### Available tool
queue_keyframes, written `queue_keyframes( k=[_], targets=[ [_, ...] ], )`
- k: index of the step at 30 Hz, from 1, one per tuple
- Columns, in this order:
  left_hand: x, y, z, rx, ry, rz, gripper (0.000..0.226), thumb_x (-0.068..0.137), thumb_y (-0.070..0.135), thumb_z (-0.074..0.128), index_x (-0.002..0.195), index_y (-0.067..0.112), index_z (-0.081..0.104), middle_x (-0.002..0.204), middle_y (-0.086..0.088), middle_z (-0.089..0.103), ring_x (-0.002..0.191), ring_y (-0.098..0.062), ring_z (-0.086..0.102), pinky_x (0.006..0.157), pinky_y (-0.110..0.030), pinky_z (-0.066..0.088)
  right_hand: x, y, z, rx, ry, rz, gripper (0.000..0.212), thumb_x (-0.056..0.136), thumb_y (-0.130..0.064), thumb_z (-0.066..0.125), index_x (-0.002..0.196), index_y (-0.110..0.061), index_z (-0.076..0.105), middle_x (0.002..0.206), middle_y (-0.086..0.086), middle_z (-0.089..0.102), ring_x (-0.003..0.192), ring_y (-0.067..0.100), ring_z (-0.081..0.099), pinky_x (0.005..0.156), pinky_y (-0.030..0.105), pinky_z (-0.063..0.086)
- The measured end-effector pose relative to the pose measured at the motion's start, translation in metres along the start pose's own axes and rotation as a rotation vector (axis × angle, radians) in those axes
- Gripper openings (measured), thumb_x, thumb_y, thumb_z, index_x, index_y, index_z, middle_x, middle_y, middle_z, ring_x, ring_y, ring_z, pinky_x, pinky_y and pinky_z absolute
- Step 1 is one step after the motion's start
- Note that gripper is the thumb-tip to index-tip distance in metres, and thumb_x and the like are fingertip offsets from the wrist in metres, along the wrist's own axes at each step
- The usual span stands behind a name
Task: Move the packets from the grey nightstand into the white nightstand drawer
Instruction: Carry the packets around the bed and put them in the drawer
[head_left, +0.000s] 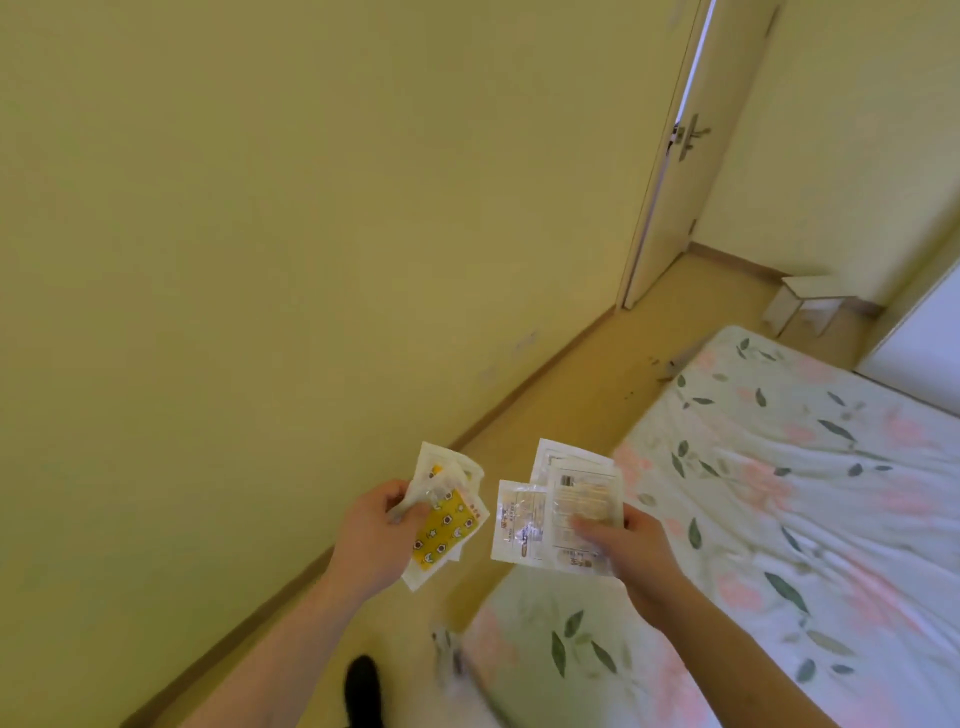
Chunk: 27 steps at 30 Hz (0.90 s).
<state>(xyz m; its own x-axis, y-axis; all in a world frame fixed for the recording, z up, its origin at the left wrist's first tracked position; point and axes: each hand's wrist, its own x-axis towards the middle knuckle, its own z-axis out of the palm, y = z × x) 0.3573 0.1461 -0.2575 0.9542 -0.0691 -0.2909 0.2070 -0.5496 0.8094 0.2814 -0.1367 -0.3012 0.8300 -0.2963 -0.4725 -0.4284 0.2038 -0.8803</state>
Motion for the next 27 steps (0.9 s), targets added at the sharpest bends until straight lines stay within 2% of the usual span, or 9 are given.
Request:
queue_keyframes(
  k=[5, 7, 12, 15, 22, 24, 27],
  targets=[
    [0.097, 0.008, -0.057, -0.009, -0.091, 0.060, 0.010, 0.096, 0.023, 0.067, 0.091, 0.030, 0.073, 0.086, 0.008, 0.076, 0.078, -0.011, 0.073, 0.067, -0.026, 0.056, 0.054, -0.028, 0.070, 0.097, 0.118, 0.009, 0.027, 0.089, -0.004, 0.075, 0.116, -0.008, 0.072, 0.106, 0.009, 0.079, 0.097, 0.030, 0.077, 0.087, 0.049, 0.061],
    [0.134, 0.018, -0.076, 0.031, -0.147, 0.106, 0.010, 0.095, 0.025, 0.067, 0.088, 0.029, 0.073, 0.085, 0.007, 0.076, 0.078, -0.012, 0.072, 0.069, -0.030, 0.056, 0.069, -0.040, 0.095, 0.134, 0.170, -0.005, 0.027, 0.089, -0.003, 0.075, 0.115, -0.006, 0.072, 0.104, 0.009, 0.080, 0.096, 0.030, 0.077, 0.090, 0.051, 0.060],
    [0.215, 0.059, -0.091, 0.096, -0.247, 0.217, 0.011, 0.096, 0.026, 0.067, 0.086, 0.029, 0.073, 0.083, 0.010, 0.075, 0.074, -0.006, 0.069, 0.062, -0.020, 0.050, 0.102, -0.072, 0.125, 0.191, 0.296, -0.043, 0.026, 0.089, -0.004, 0.074, 0.115, -0.007, 0.072, 0.103, 0.009, 0.080, 0.095, 0.029, 0.077, 0.092, 0.053, 0.059],
    [0.257, 0.092, -0.081, 0.103, -0.323, 0.280, 0.012, 0.096, 0.023, 0.067, 0.087, 0.027, 0.073, 0.083, 0.009, 0.075, 0.074, -0.006, 0.069, 0.062, -0.020, 0.051, 0.124, -0.094, 0.118, 0.246, 0.377, -0.080, 0.024, 0.091, -0.002, 0.072, 0.114, -0.007, 0.073, 0.103, 0.010, 0.080, 0.094, 0.029, 0.078, 0.087, 0.050, 0.060],
    [0.344, 0.172, -0.024, 0.156, -0.449, 0.388, 0.009, 0.095, 0.023, 0.067, 0.088, 0.019, 0.072, 0.084, -0.001, 0.074, 0.078, -0.022, 0.070, 0.068, -0.043, 0.057, 0.188, -0.134, 0.071, 0.375, 0.545, -0.127, 0.024, 0.091, -0.002, 0.071, 0.114, -0.007, 0.073, 0.104, 0.011, 0.079, 0.095, 0.031, 0.077, 0.088, 0.052, 0.060],
    [0.370, 0.196, 0.000, 0.172, -0.480, 0.408, 0.009, 0.095, 0.023, 0.067, 0.087, 0.020, 0.072, 0.084, 0.000, 0.074, 0.078, -0.022, 0.070, 0.068, -0.042, 0.057, 0.213, -0.146, 0.050, 0.407, 0.585, -0.134, 0.025, 0.091, -0.003, 0.072, 0.115, -0.006, 0.073, 0.105, 0.011, 0.079, 0.097, 0.032, 0.077, 0.091, 0.054, 0.059],
    [0.412, 0.237, 0.044, 0.182, -0.523, 0.425, 0.010, 0.095, 0.022, 0.068, 0.086, 0.021, 0.072, 0.083, -0.002, 0.074, 0.077, -0.023, 0.071, 0.062, -0.032, 0.054, 0.252, -0.166, 0.013, 0.463, 0.632, -0.150, 0.025, 0.090, -0.001, 0.071, 0.115, -0.005, 0.072, 0.106, 0.012, 0.079, 0.098, 0.032, 0.076, 0.088, 0.050, 0.060]
  ],
)
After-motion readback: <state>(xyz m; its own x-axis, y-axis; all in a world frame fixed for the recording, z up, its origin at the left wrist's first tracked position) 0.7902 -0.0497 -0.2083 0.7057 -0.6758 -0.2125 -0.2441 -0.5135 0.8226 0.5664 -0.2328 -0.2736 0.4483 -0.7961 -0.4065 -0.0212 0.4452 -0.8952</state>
